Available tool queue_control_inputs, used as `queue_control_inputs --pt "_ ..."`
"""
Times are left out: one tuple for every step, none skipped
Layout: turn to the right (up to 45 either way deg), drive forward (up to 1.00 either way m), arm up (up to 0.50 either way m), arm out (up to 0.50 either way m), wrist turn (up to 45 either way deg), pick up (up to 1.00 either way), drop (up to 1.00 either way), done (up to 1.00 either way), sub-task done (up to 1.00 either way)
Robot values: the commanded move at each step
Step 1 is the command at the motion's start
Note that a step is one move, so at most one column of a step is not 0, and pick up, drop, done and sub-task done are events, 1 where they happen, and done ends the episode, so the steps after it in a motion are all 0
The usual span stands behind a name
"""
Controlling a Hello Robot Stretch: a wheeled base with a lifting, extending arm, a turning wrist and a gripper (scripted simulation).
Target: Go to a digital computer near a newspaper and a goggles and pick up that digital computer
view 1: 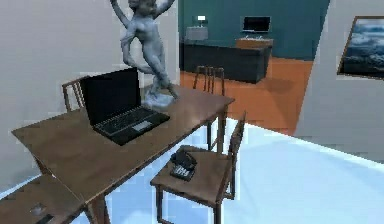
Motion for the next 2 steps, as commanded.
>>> queue_control_inputs --pt "-12.0 0.0 0.0 0.0 0.0 0.0 0.0 0.0 0.0" --pt "0.0 0.05 0.0 0.0 0.0 0.0 0.0 0.0 0.0"
